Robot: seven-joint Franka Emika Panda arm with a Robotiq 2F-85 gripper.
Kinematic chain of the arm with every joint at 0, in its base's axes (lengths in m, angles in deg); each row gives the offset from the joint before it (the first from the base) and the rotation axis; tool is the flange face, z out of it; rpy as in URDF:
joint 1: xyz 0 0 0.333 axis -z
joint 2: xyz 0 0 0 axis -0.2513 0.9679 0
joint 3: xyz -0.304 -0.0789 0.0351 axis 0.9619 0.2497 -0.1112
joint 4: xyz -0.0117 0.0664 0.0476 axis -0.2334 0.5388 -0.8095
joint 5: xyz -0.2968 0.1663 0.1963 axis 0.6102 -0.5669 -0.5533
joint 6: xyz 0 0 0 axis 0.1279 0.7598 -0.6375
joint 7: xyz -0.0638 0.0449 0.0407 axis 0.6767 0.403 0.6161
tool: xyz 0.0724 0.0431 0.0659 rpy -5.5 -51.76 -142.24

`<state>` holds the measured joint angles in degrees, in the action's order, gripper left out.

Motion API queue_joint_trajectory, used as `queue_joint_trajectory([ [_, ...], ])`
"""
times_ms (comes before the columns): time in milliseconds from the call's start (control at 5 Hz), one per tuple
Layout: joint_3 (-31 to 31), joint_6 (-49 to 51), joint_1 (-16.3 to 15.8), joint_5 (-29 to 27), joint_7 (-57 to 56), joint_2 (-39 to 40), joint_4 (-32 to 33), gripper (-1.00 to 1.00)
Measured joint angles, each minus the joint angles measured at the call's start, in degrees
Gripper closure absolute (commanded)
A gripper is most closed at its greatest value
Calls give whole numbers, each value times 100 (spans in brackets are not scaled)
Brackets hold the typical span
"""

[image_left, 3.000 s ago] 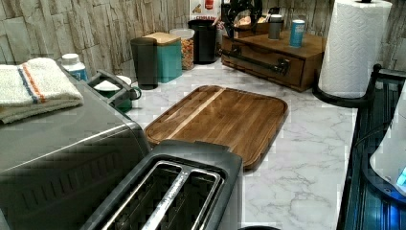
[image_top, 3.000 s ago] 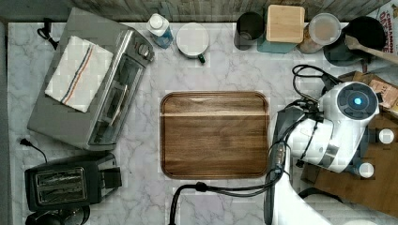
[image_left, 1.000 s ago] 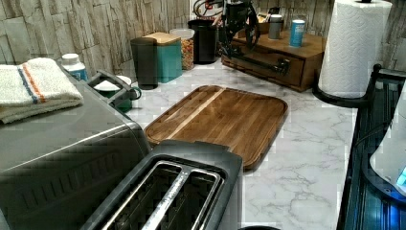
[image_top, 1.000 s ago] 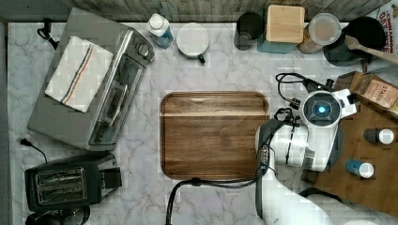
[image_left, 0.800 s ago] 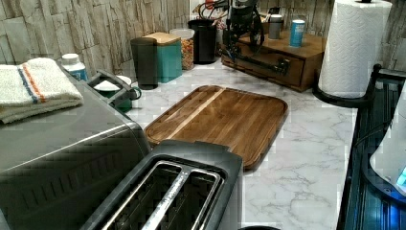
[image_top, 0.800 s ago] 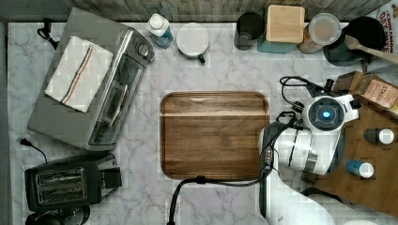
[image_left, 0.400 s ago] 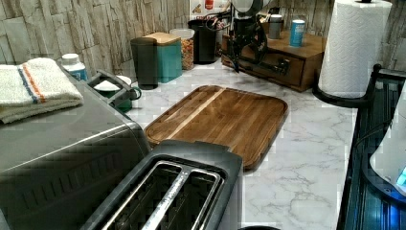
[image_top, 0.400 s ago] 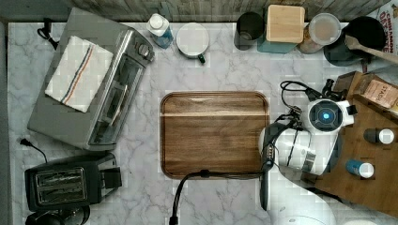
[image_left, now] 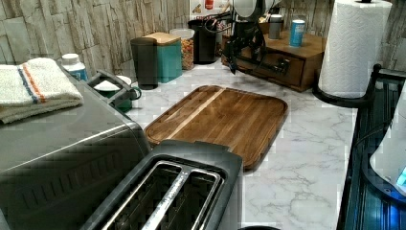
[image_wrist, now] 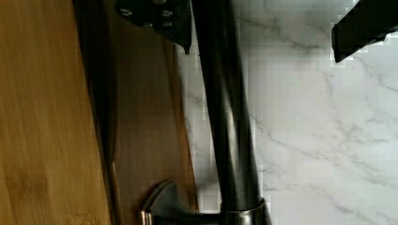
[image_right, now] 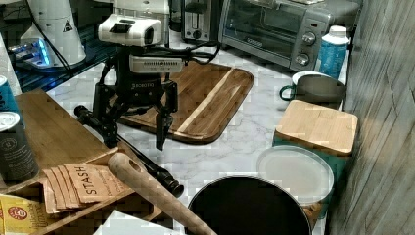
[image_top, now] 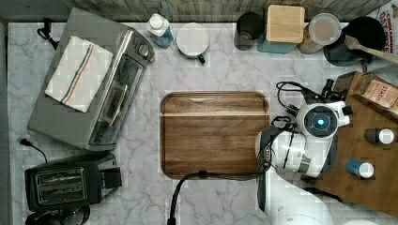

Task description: Open the drawer.

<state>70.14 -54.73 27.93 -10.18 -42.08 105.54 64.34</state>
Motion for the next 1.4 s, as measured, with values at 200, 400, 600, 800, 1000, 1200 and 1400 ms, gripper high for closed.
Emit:
queue_joint_trajectory([
  [200,-267,0,280,-560,-523,31,-67,-100],
  [400,-696,207,743,-1047,-1533,41,-157,-100],
  [600,-876,571,899,-1134,-1883,28,-280,-100],
  [800,-923,1083,860,-1362,-1667,31,-492,-100],
  [1000,-946,1374,784,-1472,-1231,35,-649,-100],
  [1200,-1037,1329,764,-1754,-1102,49,-660,-100],
  [1400,-1156,1281,725,-1921,-1099,41,-627,-100],
])
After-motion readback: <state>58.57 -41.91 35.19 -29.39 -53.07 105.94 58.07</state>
